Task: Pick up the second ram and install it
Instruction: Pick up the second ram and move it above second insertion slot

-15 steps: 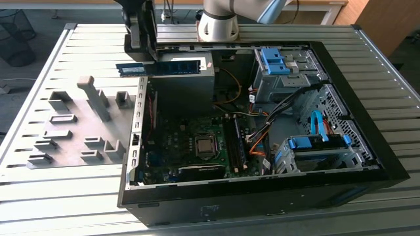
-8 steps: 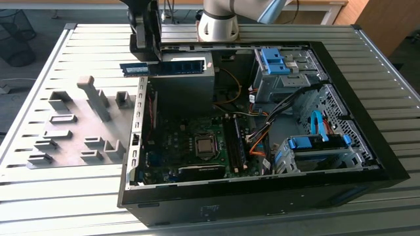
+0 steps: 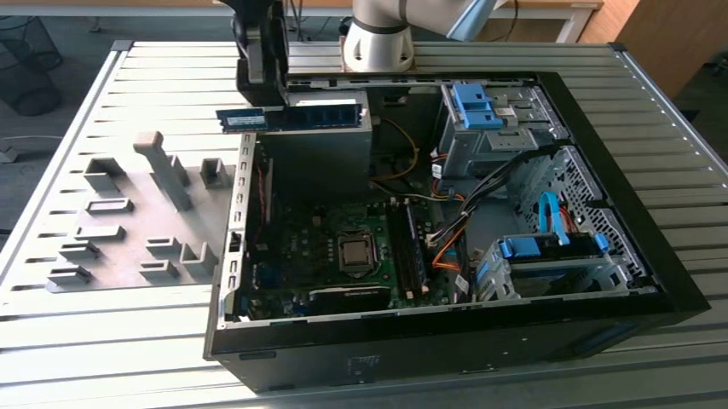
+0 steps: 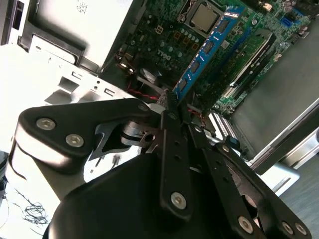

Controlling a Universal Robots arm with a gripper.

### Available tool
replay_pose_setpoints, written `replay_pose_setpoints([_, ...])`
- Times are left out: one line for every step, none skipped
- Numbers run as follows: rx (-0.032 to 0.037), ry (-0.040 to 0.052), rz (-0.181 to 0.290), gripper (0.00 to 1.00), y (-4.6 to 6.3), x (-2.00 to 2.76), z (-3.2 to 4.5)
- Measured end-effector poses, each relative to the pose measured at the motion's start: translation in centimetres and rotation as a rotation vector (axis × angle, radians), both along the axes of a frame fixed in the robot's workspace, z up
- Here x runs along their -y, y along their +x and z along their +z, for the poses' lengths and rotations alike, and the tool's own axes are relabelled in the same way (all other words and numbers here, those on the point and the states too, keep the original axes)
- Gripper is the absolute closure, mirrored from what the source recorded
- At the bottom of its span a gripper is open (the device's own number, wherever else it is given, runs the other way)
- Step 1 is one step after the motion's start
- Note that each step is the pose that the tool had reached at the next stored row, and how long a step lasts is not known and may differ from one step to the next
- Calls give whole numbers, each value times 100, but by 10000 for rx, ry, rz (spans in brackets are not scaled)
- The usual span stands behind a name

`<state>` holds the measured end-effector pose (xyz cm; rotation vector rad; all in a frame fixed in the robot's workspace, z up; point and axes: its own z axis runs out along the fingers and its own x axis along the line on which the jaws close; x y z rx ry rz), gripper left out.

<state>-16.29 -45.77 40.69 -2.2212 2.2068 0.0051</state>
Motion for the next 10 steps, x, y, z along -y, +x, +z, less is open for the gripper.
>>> replay_pose_setpoints([0,0,0,86,10,0,0])
replay_pose_setpoints([0,0,0,86,20,0,0])
replay_pose_setpoints([0,0,0,86,31,0,0])
replay_pose_setpoints([0,0,0,86,42,0,0])
replay_pose_setpoints([0,0,0,86,53,0,0])
replay_pose_setpoints([0,0,0,86,64,0,0])
replay_pose_setpoints([0,0,0,86,76,0,0])
replay_pose_setpoints([0,0,0,86,91,0,0])
replay_pose_setpoints([0,0,0,86,103,0,0])
replay_pose_setpoints([0,0,0,86,117,0,0])
